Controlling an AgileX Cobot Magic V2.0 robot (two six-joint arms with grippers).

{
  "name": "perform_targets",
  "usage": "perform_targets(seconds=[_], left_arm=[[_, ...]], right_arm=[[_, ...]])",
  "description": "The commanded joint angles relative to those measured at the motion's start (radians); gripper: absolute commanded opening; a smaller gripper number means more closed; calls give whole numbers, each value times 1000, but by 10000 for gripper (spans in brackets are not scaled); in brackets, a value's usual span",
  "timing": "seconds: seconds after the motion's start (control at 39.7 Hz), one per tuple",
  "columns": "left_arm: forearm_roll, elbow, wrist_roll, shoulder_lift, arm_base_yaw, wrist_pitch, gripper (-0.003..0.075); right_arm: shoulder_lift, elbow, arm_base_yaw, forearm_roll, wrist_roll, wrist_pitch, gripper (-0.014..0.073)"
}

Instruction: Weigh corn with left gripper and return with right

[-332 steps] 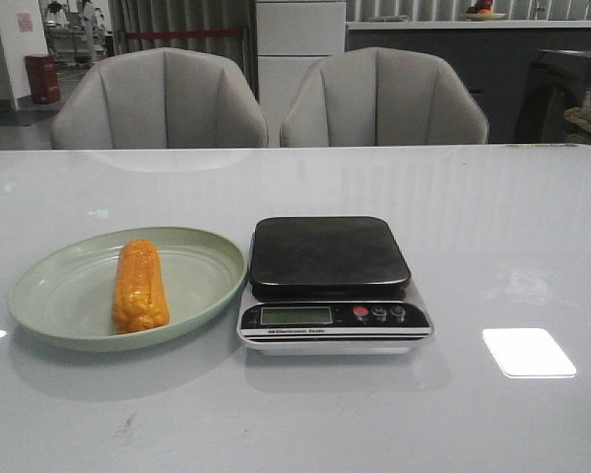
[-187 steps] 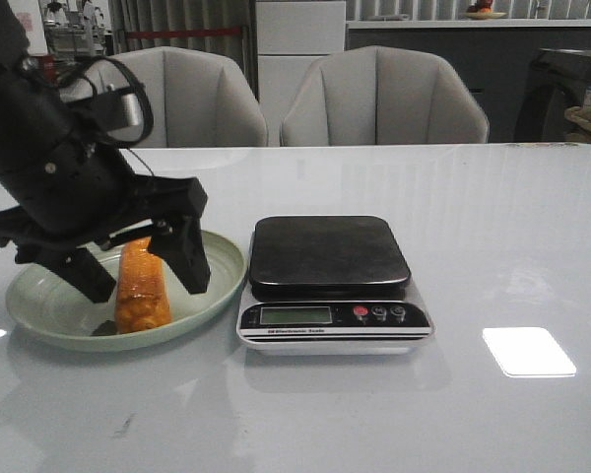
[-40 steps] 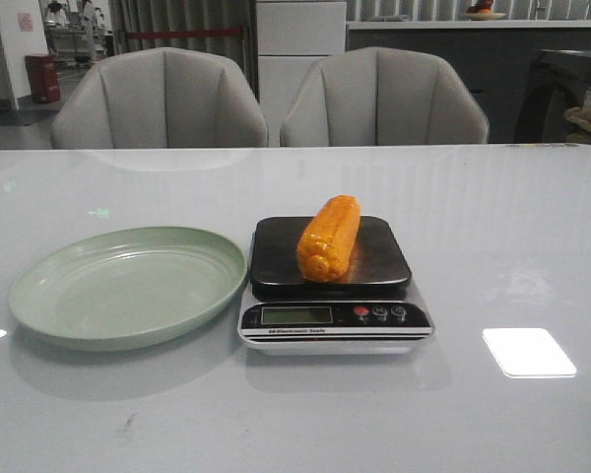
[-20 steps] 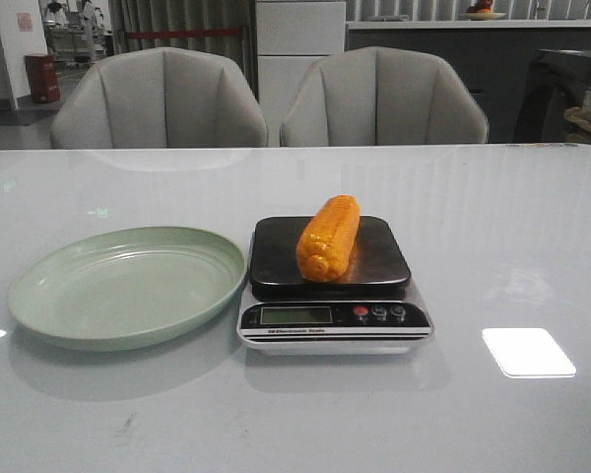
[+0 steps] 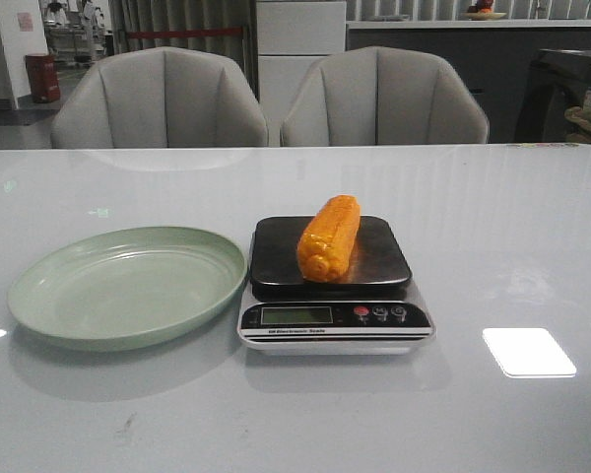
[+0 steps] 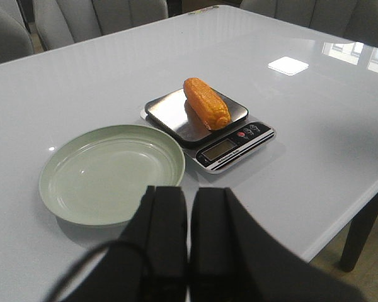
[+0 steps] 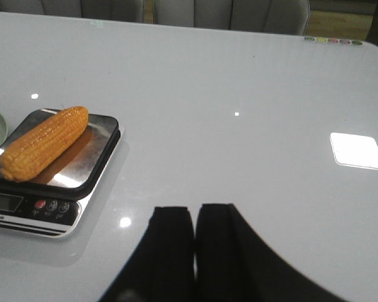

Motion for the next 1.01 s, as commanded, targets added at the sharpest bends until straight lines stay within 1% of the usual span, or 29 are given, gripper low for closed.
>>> perform_targets(seconds=[0.0,0.03,0.13,0.15,0.3,0.55,0.68,0.73,0.88,0.98], left_arm=[[-4,-23,0,10,-4,-79,113],[-4,-23,0,10,-4,-79,113],[-4,-23,0,10,-4,-79,113],[-4,-23,0,10,-4,-79,113],[-4,-23,0,10,-4,-79,113],[-4,-23,0,10,-4,-79,113],[-4,-23,0,10,-4,-79,113],[-4,-23,0,10,-4,-79,113],[-4,-23,0,10,-4,-79,113],[-4,-23,0,10,-4,-79,113]], right_arm=[[29,-38,-2,-4,-8,-26,322],[35,-38,4,-1,-8,-26,382],[61,-49,44,0,-8,-24,578],[73,-55,58,0,-8,-20,612],[174,-120,132,4,-8,6,603],[470,-318,243,225,-8,114,597],[641,-438,287,289,-6,143,597],[705,-486,300,301,5,150,597],[889,-656,335,301,93,176,597],[1017,-780,348,273,162,220,597]])
